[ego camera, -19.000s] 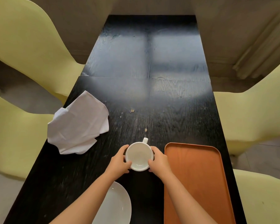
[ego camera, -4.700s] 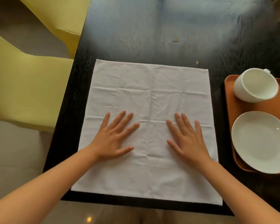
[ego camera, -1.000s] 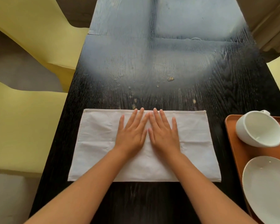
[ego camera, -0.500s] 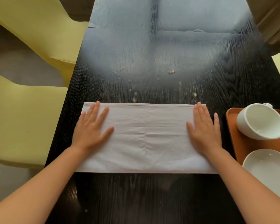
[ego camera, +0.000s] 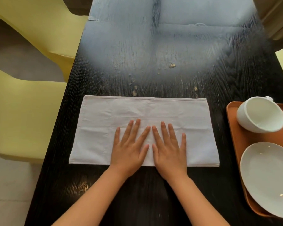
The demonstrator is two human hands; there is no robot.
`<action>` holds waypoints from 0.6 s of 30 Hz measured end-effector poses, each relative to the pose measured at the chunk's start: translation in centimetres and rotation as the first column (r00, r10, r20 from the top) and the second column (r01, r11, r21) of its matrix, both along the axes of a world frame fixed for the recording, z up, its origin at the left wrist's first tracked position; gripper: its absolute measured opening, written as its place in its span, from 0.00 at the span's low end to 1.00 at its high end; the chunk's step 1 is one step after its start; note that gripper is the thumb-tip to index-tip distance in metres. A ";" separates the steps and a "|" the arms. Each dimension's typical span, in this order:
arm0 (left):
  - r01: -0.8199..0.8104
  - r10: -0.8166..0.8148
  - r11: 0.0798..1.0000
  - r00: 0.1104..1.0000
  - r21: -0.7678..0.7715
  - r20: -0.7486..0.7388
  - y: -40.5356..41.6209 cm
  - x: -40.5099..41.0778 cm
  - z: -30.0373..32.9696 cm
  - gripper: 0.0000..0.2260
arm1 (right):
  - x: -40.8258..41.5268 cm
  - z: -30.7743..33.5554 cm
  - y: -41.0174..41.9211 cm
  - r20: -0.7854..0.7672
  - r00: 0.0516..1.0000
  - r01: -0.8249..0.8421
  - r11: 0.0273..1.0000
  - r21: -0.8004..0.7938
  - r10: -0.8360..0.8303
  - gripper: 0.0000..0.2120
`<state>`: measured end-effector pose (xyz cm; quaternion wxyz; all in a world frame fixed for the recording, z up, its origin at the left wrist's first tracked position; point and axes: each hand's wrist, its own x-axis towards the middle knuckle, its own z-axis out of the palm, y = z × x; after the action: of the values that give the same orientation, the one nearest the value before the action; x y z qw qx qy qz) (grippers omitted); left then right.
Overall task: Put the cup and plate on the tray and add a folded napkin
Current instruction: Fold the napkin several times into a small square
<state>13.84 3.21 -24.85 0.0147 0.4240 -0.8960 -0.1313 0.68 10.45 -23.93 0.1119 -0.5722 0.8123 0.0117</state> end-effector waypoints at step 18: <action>-0.242 0.238 0.970 0.962 0.014 0.131 0.8 5.7 -0.2 0.37 | -4.7 1.7 8.3 -0.068 0.864 0.495 0.867 -0.065 -0.498 0.31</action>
<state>19.54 4.02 -25.06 -0.0333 0.5372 -0.8350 -0.1145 -3.98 18.73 -22.18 0.0645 -0.3454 0.9362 -0.0123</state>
